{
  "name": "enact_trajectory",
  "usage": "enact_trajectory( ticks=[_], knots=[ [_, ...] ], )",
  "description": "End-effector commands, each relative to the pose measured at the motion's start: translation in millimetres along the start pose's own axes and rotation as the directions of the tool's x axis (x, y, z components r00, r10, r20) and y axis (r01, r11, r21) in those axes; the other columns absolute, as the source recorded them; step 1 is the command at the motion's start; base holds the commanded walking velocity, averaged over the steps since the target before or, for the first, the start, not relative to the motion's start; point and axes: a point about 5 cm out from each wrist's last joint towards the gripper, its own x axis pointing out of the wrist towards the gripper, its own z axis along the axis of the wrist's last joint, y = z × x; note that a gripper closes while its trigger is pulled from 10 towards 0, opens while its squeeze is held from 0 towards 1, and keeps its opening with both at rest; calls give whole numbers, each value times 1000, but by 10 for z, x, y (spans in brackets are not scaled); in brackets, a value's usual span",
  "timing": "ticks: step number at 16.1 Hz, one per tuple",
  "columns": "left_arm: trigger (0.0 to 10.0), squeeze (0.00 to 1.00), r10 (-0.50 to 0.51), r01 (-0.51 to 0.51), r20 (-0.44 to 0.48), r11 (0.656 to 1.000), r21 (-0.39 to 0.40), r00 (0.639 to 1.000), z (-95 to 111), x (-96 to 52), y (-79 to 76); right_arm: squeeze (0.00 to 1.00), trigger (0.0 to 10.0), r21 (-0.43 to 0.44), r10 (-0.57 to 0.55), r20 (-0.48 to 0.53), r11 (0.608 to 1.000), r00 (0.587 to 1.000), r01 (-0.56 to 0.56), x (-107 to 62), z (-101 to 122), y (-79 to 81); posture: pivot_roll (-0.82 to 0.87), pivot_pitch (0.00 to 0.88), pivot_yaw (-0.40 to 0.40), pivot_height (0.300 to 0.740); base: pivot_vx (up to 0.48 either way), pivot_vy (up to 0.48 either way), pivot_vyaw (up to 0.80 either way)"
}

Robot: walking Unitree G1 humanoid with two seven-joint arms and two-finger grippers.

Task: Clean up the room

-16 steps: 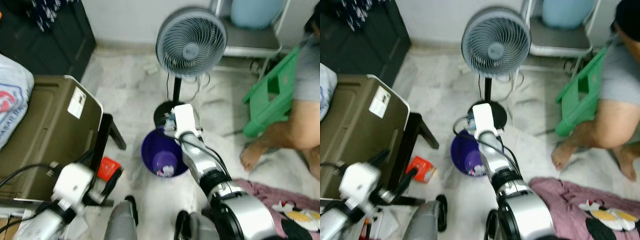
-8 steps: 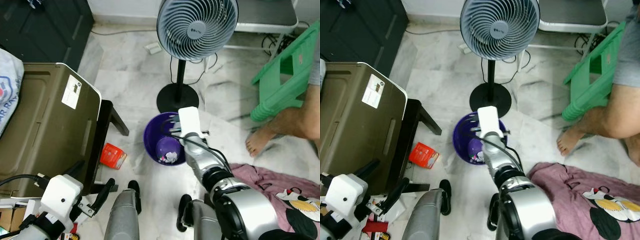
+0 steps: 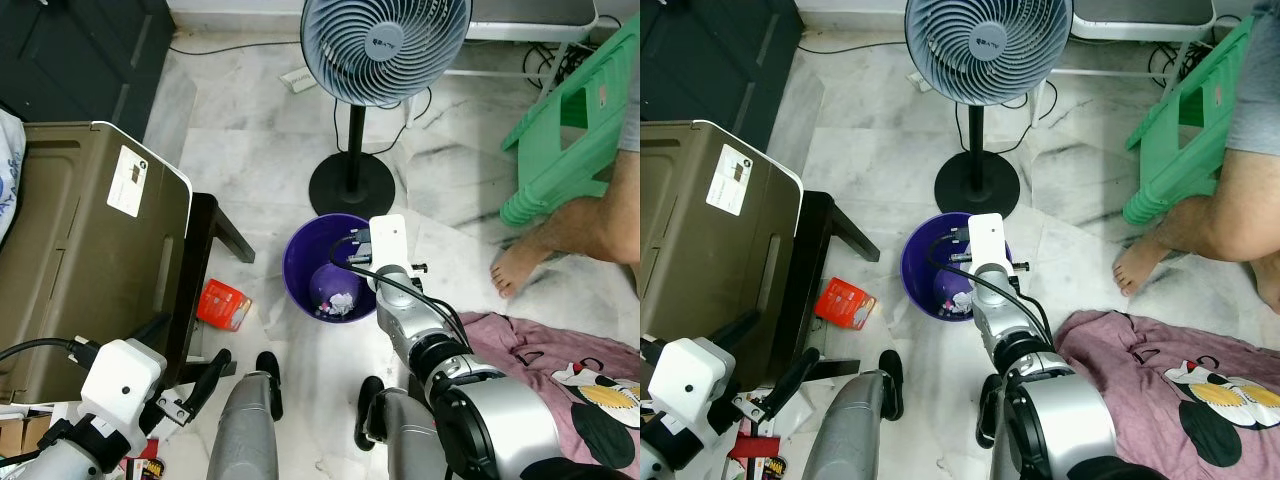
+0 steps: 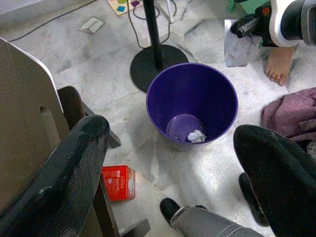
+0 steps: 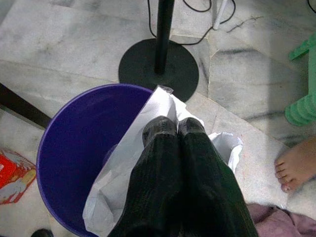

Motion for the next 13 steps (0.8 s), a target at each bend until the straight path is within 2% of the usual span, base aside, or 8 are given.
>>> enact_trajectory(
  ticks=[1,6,7,8,13],
  knots=[
    [10000,0,-3,3,-31,1000,-1,1000,-26,-39,-3,0,10000,25,24,-25,999,999,-23,-31,-47,107,355,422,74,740,0,0,0],
    [10000,0,-1,0,-36,1000,-5,999,-21,-19,-17,0,10000,55,37,21,998,999,-38,-25,51,162,352,422,70,740,0,0,0],
    [10000,0,-1,1,-37,1000,-6,999,-21,-15,-20,529,10000,59,39,20,997,999,-40,-26,49,167,352,421,69,740,0,0,0],
    [10000,0,-2,2,-37,1000,-7,999,-21,-11,-22,1000,10000,62,39,19,997,999,-40,-27,47,170,352,421,68,740,0,0,0],
    [10000,0,-1,1,-42,1000,-7,999,-35,-5,-28,1000,10000,69,44,24,997,999,-46,-30,56,189,354,419,67,740,0,0,0]
  ],
)
